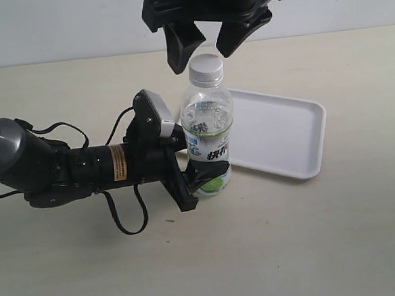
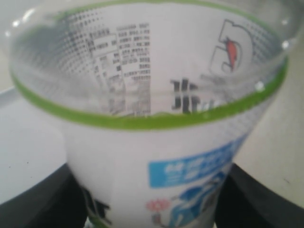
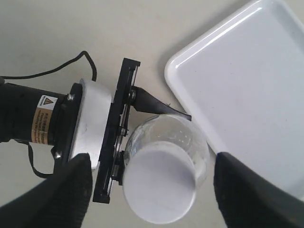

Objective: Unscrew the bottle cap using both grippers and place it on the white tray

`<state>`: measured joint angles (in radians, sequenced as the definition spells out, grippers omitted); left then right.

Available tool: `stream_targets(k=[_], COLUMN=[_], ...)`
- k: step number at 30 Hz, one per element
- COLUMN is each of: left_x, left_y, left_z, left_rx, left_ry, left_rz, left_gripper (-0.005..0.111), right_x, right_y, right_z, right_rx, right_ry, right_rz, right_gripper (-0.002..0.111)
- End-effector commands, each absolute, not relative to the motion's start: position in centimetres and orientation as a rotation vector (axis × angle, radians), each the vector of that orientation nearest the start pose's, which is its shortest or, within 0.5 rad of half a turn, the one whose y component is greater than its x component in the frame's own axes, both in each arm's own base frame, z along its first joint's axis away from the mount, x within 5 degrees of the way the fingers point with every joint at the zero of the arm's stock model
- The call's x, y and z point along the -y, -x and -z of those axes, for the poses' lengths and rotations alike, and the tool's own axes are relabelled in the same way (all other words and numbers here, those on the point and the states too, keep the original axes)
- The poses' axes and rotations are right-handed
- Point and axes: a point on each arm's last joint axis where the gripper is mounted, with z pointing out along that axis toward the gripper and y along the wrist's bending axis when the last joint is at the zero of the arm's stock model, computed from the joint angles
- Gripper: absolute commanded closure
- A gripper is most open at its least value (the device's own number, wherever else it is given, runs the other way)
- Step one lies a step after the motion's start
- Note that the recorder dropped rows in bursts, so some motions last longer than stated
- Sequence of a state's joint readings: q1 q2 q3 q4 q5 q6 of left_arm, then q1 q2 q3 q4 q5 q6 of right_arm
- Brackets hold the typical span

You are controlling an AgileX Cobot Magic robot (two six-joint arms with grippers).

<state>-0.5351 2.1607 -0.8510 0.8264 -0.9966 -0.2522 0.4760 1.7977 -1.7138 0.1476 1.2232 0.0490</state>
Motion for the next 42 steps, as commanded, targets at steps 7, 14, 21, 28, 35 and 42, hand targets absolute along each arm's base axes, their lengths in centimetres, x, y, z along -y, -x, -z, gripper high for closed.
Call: stream_targets(k=[7,14,21,28,35,42], left_x=[23.28,23.28,23.28,23.28,23.28,23.28], left_y=[-28.15,-28.13,-28.13,-28.12,-28.12,-28.12], left_z=[-7.79,-7.79,-7.79,-7.78,-7.78,-7.78], left_rx=[-1.612,-1.612,-1.612,-1.613,-1.613,-1.613], left_ry=[-1.188,-1.189,-1.189,-1.189,-1.189,-1.189], left_rz=[0.804,0.806,0.806,0.807,0.807,0.807], left_gripper=[0.107,0.107,0.107,0.107,0.107,0.107], right_x=[-19.04,-19.04,-19.01,-19.01,-19.01,-19.02], right_y=[-34.03,-34.03,-34.04,-34.04,-34.04,-34.04], right_z=[-31.89,-31.89,-31.88,-31.88,-31.88,-31.88], right_rx=[-2.789,-2.789,-2.781,-2.675,-2.419,-2.103], right_ry=[0.553,0.553,0.581,0.896,1.402,1.82], right_rz=[-0.339,-0.339,-0.329,-0.277,-0.182,-0.091], right_gripper=[0.048,0.057,0.083,0.108,0.108,0.108])
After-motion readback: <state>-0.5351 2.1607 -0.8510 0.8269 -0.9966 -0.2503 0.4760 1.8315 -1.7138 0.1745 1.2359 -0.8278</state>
